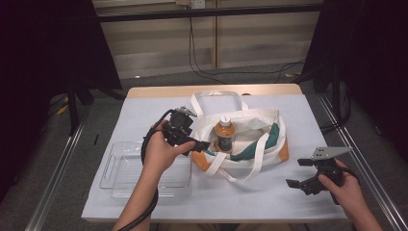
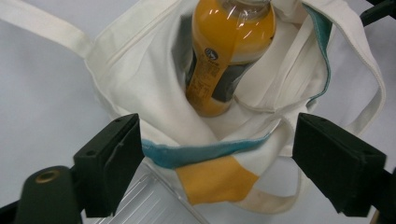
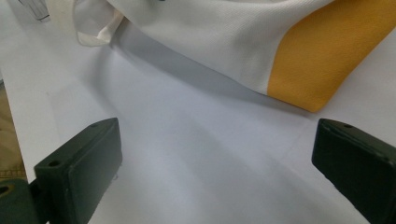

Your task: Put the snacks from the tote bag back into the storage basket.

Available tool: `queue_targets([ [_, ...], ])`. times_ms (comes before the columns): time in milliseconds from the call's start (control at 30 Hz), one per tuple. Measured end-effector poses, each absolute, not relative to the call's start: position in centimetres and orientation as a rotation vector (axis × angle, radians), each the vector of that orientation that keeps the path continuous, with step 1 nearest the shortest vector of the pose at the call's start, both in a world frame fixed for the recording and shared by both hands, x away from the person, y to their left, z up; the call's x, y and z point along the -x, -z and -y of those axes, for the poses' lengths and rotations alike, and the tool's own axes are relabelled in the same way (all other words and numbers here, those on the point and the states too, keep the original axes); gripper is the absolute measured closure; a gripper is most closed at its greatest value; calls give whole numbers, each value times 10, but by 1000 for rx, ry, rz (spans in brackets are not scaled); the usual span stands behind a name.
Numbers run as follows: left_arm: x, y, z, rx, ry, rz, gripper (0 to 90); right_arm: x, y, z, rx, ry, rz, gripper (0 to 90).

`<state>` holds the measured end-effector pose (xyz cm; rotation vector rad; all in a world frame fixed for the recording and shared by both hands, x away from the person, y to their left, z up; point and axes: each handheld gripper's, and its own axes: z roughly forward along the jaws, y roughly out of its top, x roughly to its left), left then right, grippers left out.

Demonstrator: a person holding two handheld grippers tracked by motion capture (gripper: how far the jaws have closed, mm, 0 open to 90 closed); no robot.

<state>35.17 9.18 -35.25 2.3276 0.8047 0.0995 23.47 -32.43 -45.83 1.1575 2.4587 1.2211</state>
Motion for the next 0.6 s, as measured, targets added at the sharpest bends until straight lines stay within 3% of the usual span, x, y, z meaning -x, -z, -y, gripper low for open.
queue_targets([
  [200, -356, 351, -80, -2304, -89, -801, 197, -235, 458, 325, -1152, -1223, -2459, 14],
  [300, -361, 350, -74, -2314, -66, -780, 269, -235, 458, 325, -1154, -1224, -2458, 14],
  [600, -371, 344, -59, -2321, -74, -747, 294, -235, 458, 325, -1152, -1226, -2459, 14],
])
